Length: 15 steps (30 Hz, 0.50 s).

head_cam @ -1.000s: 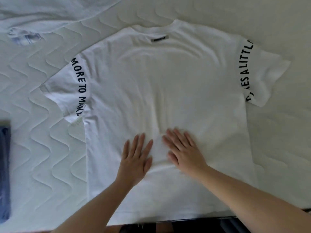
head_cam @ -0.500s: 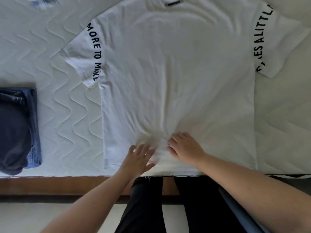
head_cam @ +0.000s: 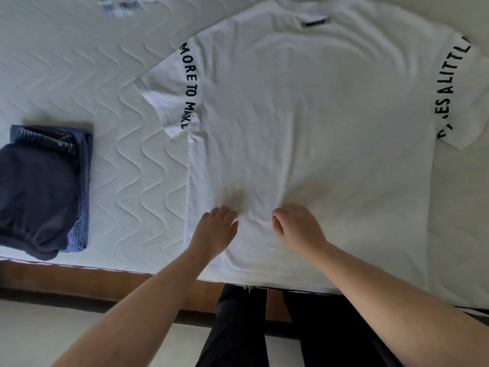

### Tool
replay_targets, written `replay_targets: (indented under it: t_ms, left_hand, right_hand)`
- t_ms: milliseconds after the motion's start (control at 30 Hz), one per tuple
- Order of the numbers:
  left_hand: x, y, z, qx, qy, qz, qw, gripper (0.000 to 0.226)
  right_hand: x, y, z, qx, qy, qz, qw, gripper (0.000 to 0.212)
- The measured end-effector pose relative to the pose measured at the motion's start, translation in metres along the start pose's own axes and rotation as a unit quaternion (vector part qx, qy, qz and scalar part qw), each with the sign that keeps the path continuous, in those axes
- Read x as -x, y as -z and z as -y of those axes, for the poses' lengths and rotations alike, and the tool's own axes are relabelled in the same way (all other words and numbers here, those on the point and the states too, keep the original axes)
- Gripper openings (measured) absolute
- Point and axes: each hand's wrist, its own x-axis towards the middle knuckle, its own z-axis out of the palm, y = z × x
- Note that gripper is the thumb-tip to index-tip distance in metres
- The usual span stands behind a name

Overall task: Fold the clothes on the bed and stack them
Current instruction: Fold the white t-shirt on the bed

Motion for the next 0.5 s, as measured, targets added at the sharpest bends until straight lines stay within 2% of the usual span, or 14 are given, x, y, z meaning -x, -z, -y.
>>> replay_targets:
  t_ms: [133, 233, 367, 433, 500]
  left_hand:
    - [-0.058, 0.043, 0.044, 0.054, 0.104, -0.083, 0.990, 0.027]
    - [-0.097, 0.073, 0.083, 0.121, 0.201, -0.136, 0.963, 0.033]
    - [-0.139, 0.106, 0.140, 0.221, 0.315, -0.218, 0.897, 0.041]
    - [-0.158, 0.116, 0.164, 0.283, 0.367, -0.220, 0.858, 0.049]
    - [-0.175, 0.123, 0.181, 0.370, 0.419, -0.198, 0.805, 0.062]
  right_hand:
    - [-0.072, 0.016, 0.004, -0.007, -0.018, -0.041, 0.999, 0.004]
    - [-0.119, 0.023, 0.008, -0.007, -0.020, -0.036, 0.999, 0.023]
    - [-0.173, 0.028, 0.017, -0.043, -0.054, -0.007, 0.998, 0.045]
    - [-0.198, 0.029, 0.023, -0.071, -0.073, 0.006, 0.995, 0.051]
    - [-0.220, 0.030, 0.028, -0.110, -0.081, 0.017, 0.991, 0.055]
